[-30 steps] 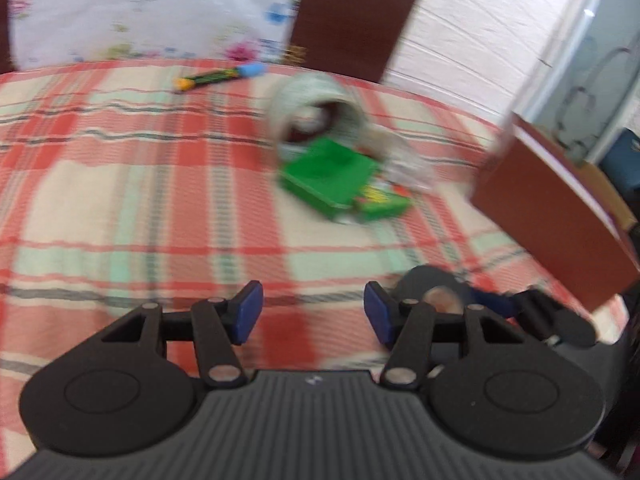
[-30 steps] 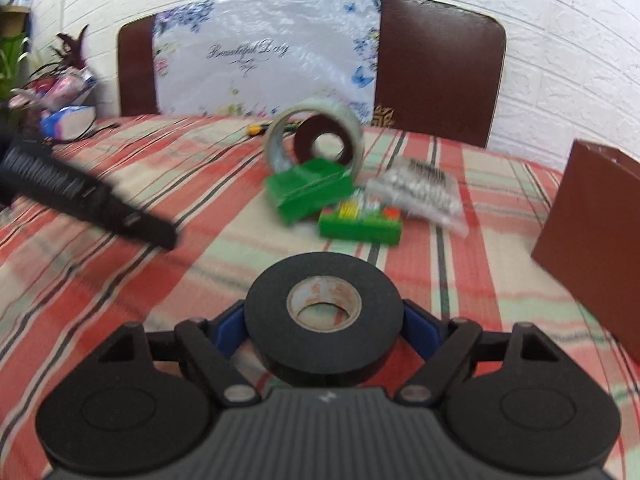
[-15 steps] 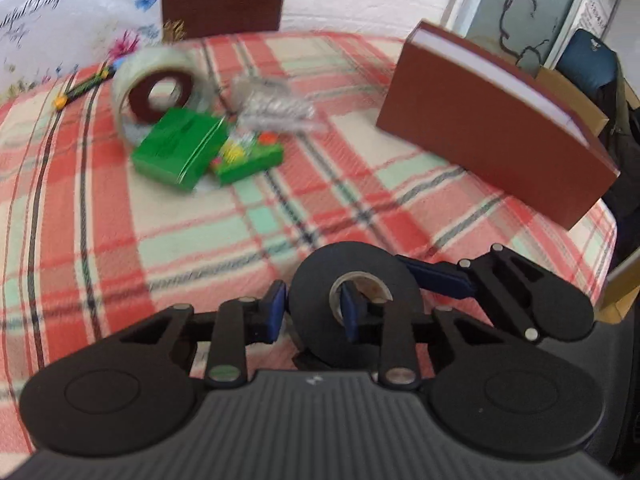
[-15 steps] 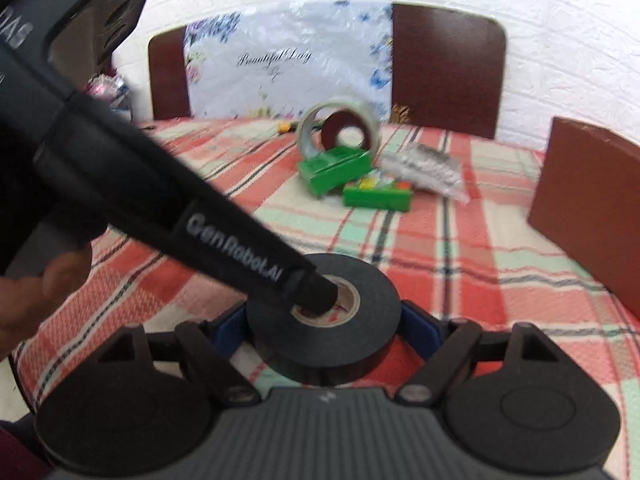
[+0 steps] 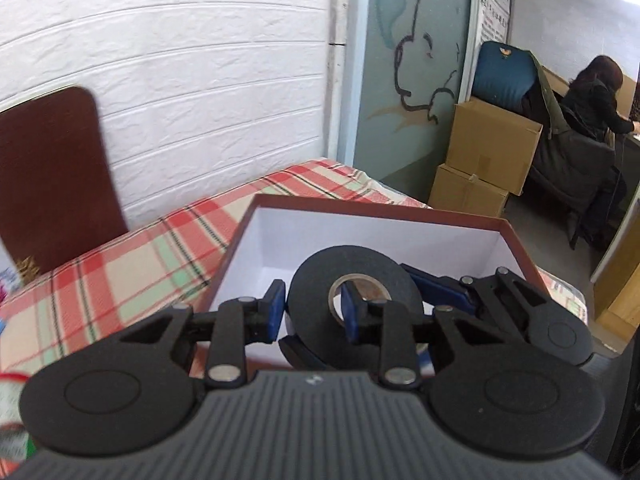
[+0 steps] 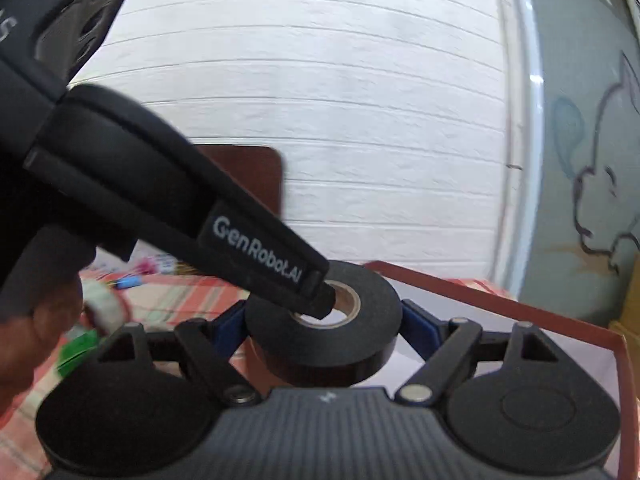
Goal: Organize objects
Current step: 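Carry the black tape into the brown box and open the left gripper, then reach the left gripper to the green box and grasp it, then carry the green box into the brown box and open the left gripper, then move the left gripper back toward the green snack packet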
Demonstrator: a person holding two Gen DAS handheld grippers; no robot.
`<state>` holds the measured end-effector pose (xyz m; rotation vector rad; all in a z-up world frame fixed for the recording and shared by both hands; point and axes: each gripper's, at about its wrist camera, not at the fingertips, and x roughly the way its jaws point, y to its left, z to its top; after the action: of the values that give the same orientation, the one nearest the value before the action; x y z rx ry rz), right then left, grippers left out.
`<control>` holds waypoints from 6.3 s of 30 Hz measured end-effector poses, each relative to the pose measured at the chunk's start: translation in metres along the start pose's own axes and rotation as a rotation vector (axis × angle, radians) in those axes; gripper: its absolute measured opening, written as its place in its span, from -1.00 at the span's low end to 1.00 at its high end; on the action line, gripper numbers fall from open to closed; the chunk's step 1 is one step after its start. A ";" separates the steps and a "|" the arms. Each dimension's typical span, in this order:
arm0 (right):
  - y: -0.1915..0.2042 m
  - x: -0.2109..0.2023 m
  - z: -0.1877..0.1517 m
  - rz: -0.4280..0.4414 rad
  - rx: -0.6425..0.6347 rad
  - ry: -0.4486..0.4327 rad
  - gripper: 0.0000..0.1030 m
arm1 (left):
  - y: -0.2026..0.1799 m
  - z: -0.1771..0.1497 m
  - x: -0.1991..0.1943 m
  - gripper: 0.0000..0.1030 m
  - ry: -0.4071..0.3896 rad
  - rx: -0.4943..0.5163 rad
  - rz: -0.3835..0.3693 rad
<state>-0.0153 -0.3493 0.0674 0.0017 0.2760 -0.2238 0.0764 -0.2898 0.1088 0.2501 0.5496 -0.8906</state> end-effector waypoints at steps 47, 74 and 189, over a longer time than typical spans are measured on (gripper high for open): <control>0.118 -0.005 -0.070 0.246 -0.053 0.313 0.59 | 0.131 -0.166 -0.106 -0.16 0.150 -0.280 0.387; 0.240 0.051 -0.059 0.384 -0.428 0.234 0.21 | 0.230 -0.224 -0.169 0.10 0.105 -0.591 0.496; 0.036 -0.063 -0.064 -0.050 0.032 0.117 0.57 | 0.024 -0.124 -0.092 -0.08 0.071 -0.174 0.061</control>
<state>-0.0844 -0.2984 0.0216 0.0394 0.3895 -0.2781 0.0056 -0.1606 0.0552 0.1405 0.6785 -0.7717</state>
